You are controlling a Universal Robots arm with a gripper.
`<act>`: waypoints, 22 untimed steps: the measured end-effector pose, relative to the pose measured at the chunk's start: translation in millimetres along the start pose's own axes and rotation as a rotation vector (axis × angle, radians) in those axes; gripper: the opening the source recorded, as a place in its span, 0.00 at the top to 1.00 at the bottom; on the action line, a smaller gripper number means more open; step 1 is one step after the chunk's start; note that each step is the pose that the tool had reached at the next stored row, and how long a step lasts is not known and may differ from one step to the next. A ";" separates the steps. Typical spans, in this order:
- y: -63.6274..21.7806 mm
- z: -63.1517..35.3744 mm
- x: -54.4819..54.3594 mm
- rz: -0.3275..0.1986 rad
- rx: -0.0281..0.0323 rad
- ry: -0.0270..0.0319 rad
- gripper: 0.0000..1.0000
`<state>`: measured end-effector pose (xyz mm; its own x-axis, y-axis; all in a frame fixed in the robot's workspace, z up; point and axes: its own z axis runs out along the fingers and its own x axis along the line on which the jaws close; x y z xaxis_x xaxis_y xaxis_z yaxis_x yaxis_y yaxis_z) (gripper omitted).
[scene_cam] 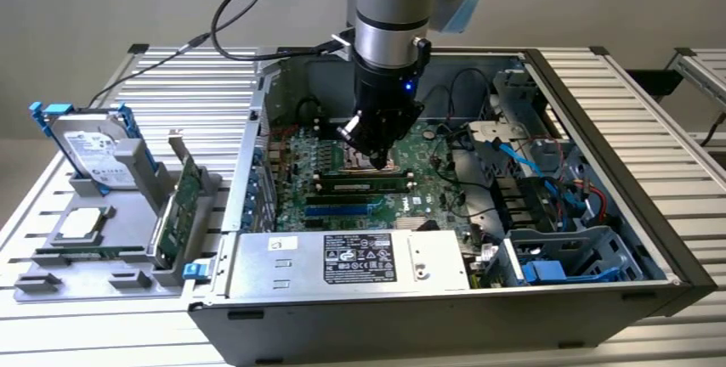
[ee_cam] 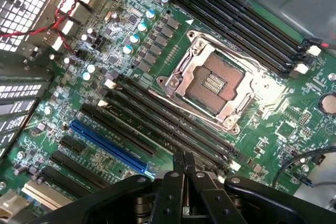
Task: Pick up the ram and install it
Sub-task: 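Press down the ram until it locks into place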
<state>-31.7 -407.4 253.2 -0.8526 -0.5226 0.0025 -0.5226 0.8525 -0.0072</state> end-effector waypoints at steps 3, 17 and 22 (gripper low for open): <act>0.1 0.0 0.1 0.038 -0.0001 0.0003 0.89; 0.2 0.0 0.3 0.227 -0.0006 0.0017 0.89; 0.2 0.0 0.3 0.298 -0.0008 0.0021 0.89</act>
<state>-32.0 -407.4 253.2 -0.9684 -0.2496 0.0025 -0.2496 0.9683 -0.0071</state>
